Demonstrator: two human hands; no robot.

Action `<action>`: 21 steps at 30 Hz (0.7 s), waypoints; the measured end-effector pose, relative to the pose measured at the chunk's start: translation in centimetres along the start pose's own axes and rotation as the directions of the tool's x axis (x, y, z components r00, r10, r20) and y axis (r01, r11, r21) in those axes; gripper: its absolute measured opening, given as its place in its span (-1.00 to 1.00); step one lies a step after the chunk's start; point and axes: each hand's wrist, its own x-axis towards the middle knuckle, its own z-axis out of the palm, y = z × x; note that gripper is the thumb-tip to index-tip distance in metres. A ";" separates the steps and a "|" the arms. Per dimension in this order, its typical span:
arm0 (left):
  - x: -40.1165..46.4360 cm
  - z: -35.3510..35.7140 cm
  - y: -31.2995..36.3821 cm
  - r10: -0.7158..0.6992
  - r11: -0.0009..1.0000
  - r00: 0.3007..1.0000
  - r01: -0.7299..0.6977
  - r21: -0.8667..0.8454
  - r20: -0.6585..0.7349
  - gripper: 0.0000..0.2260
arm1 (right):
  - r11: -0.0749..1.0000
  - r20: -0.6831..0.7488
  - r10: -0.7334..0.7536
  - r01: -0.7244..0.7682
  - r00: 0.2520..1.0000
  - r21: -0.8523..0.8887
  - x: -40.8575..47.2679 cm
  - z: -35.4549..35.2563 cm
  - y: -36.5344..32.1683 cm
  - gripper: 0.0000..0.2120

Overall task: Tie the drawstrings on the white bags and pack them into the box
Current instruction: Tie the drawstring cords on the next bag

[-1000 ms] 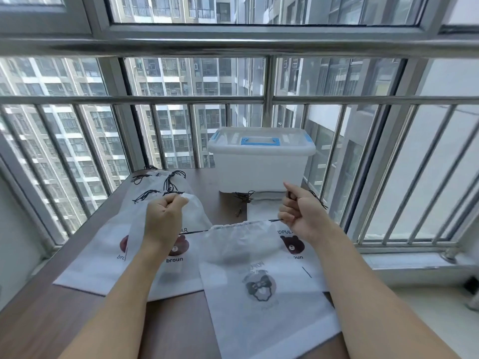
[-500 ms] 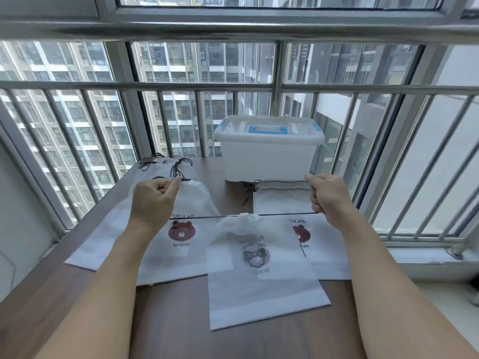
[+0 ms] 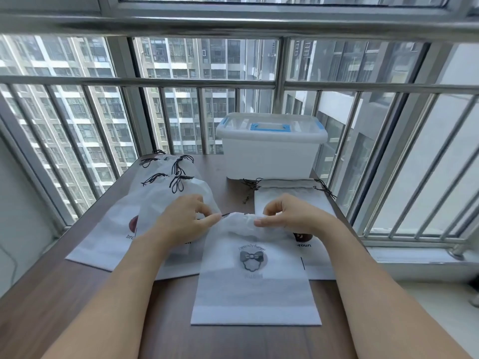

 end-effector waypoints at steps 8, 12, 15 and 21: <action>0.2 -0.5 0.5 -0.028 0.950 0.993 -0.010 -0.313 -0.115 -0.54 | 0.985 0.031 0.037 -0.042 0.999 0.165 -0.6 -1.0 0.1 -0.56; 0.2 -0.4 0.6 -0.049 0.899 0.988 -0.021 -0.438 -0.148 -0.56 | 0.976 0.030 0.124 -0.128 0.992 0.179 -0.9 -1.5 -0.1 -0.48; 0.1 -0.5 1.3 -0.039 0.828 0.982 -0.071 -0.556 -0.184 -0.56 | 0.987 0.112 0.106 -0.118 0.988 0.106 -1.4 -1.4 -0.6 -0.49; -0.3 -1.3 1.8 -0.037 0.516 0.997 -0.033 -0.856 -0.060 -0.60 | 0.982 0.282 0.044 -0.093 0.958 0.162 -1.7 -1.5 -0.8 -0.73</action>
